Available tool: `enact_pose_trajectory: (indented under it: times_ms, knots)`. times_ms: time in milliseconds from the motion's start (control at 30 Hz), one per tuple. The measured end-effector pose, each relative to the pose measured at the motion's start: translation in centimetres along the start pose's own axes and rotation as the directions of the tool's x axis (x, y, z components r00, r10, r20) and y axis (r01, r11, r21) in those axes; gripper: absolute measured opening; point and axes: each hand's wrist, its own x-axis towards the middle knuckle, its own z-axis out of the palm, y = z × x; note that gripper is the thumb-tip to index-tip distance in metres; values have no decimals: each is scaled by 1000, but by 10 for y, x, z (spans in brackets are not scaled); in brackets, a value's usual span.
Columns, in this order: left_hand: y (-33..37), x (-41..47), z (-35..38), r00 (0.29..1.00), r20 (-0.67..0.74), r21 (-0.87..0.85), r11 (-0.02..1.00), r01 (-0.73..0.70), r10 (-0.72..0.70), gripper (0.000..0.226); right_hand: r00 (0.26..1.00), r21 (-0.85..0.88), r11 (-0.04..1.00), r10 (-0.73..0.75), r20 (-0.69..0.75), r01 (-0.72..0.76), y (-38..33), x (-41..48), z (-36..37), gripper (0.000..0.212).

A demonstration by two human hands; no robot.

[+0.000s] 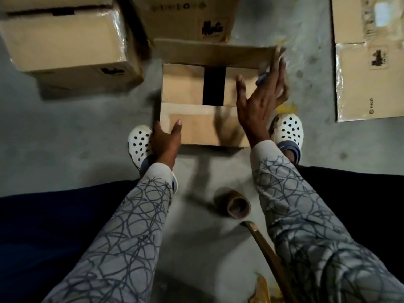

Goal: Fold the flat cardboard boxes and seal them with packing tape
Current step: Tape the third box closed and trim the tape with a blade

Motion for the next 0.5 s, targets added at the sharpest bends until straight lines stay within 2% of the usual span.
enact_pose_trajectory:
  times_ms: [33, 100, 167, 233, 300, 367, 400, 433, 500]
  knots:
    - [10, -2, -4, 1000, 1, 6, 1000, -14, 14, 88, 997, -60, 996, -71, 30, 73, 0, 5, -1, 75]
    - [27, 2, -7, 999, -32, 87, 996, -37, 40, 102, 984, -106, 983, -138, 115, 150, 2, 6, 2, 61]
    - [43, 5, -12, 992, -60, 201, 975, -100, 114, 121, 982, -100, 987, -109, 152, 125, 12, -1, 5, 47]
    - [54, 10, -15, 984, -44, 269, 951, -155, 173, 131, 998, -106, 994, -5, 62, 12, 17, -6, 4, 47]
    - [58, 13, -17, 981, -38, 294, 941, -171, 190, 137, 989, -68, 993, 92, -112, -100, 11, 0, -2, 53]
    - [56, 9, -16, 973, -58, 287, 937, -197, 223, 140, 965, -117, 993, 3, -261, -35, 3, 13, -8, 53]
    - [55, 4, -15, 965, -65, 285, 932, -226, 254, 140, 970, -140, 990, -27, -242, -7, -1, 21, -10, 54]
    - [55, -2, -14, 951, -69, 300, 915, -270, 303, 138, 988, -151, 989, -27, -153, 4, -2, 27, -8, 57]
    - [54, -11, -11, 905, -63, 387, 846, -367, 422, 135, 992, -182, 983, 7, 129, 17, 4, 26, 0, 58]
